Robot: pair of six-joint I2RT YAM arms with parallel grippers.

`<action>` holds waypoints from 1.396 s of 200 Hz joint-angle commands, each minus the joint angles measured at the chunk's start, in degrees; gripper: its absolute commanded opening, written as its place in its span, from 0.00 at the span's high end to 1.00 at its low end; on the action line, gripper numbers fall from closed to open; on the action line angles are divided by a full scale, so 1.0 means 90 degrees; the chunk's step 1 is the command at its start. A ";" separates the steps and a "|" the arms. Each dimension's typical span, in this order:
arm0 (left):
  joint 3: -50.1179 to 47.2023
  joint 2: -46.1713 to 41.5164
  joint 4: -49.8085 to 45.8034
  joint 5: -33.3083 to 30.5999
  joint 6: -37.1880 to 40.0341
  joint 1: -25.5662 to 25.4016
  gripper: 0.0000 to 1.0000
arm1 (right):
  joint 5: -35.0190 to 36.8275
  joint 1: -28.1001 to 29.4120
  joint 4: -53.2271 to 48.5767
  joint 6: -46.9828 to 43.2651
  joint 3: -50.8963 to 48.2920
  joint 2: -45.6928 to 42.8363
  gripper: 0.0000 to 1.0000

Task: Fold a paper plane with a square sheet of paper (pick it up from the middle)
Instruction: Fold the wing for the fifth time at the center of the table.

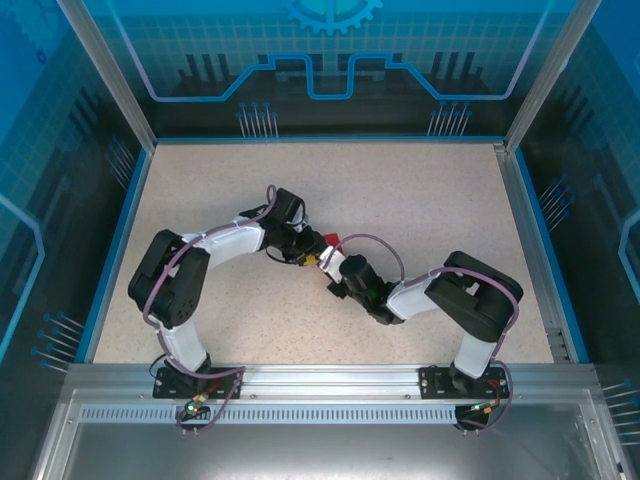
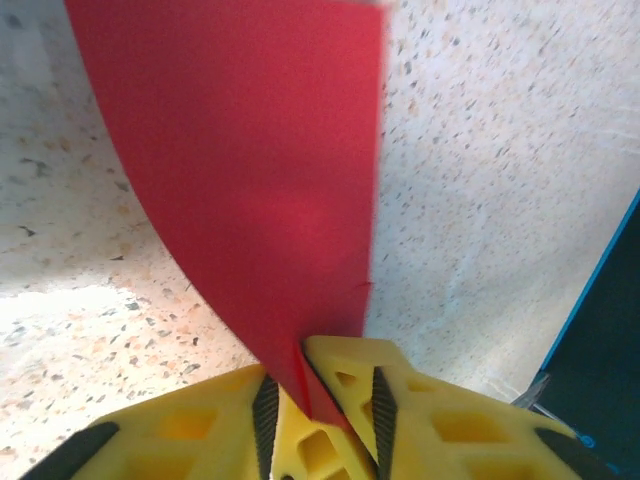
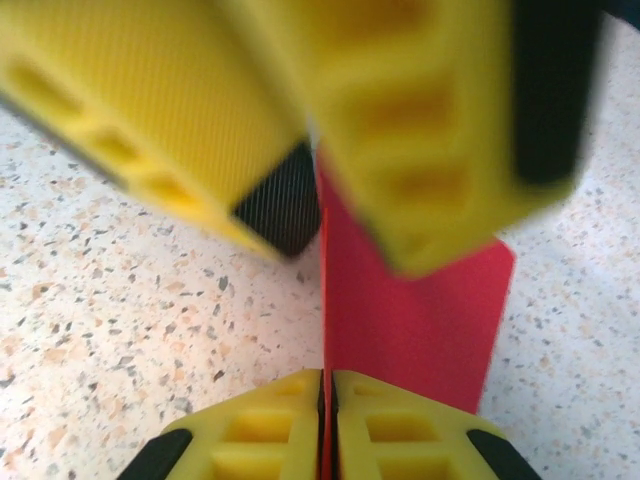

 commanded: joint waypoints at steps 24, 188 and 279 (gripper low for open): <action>0.0079 -0.0533 -0.0344 -0.0338 0.0197 0.0504 0.55 | -0.1410 -0.0593 0.0329 0.1008 -0.0316 -0.0225 0.91; -0.0847 -0.0700 0.0853 0.0192 0.0092 0.0393 0.52 | -0.4563 -0.2115 0.0631 0.4109 -0.0342 -0.0009 0.97; -0.1104 -0.0299 0.1950 0.0591 -0.0083 0.0026 0.54 | -0.4636 -0.2202 0.0094 0.5194 -0.0241 0.0116 0.98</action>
